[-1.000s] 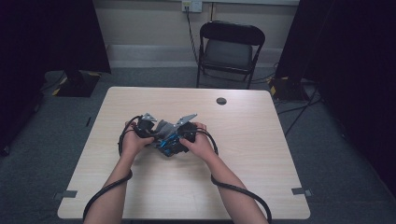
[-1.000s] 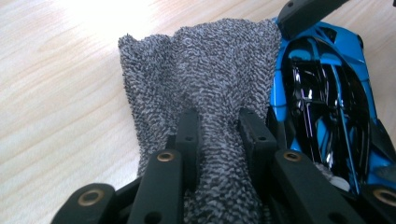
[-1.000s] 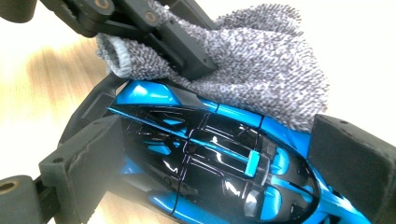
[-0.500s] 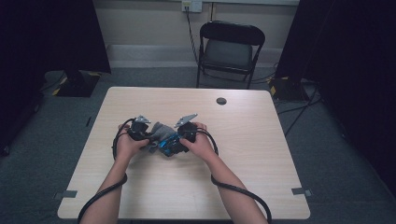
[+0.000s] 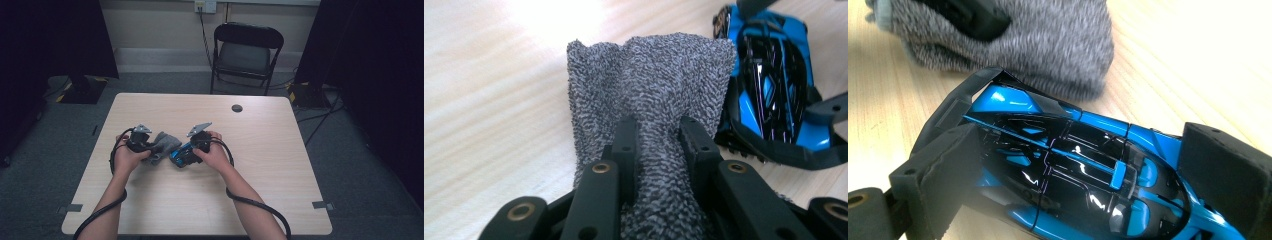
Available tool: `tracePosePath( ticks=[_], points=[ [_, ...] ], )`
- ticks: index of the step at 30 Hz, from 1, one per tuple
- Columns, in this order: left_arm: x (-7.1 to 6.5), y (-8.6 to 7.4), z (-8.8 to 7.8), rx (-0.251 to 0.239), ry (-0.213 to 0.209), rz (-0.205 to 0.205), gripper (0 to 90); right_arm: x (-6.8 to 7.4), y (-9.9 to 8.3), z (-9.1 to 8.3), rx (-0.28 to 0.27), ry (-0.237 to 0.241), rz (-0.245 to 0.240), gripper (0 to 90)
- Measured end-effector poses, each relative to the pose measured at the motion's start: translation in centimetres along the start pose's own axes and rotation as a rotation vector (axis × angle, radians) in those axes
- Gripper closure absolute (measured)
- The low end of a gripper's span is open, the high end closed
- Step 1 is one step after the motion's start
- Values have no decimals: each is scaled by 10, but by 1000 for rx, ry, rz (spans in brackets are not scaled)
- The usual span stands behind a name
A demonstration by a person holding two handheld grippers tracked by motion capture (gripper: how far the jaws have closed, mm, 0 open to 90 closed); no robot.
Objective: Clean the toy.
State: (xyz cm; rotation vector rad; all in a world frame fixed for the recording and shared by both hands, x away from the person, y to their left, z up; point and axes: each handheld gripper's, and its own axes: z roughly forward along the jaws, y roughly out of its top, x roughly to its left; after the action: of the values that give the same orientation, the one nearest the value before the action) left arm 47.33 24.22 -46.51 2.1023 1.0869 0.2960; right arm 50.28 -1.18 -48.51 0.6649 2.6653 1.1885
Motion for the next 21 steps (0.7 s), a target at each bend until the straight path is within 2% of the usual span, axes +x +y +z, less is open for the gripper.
tracePosePath(
  ticks=[2,7,12,16,21],
  points=[
    [2,4,0,-23,13,-4,721,0,0,0,2,0,0,30],
    [6,17,7,-30,31,3,716,0,0,0,4,1,0,30],
    [5,30,23,-18,28,18,713,0,0,0,-1,3,2,30],
    [0,38,37,-16,34,13,711,0,0,0,-1,2,2,30],
    [-7,47,53,14,44,32,708,0,-1,0,-6,-1,0,30]
  ],
)
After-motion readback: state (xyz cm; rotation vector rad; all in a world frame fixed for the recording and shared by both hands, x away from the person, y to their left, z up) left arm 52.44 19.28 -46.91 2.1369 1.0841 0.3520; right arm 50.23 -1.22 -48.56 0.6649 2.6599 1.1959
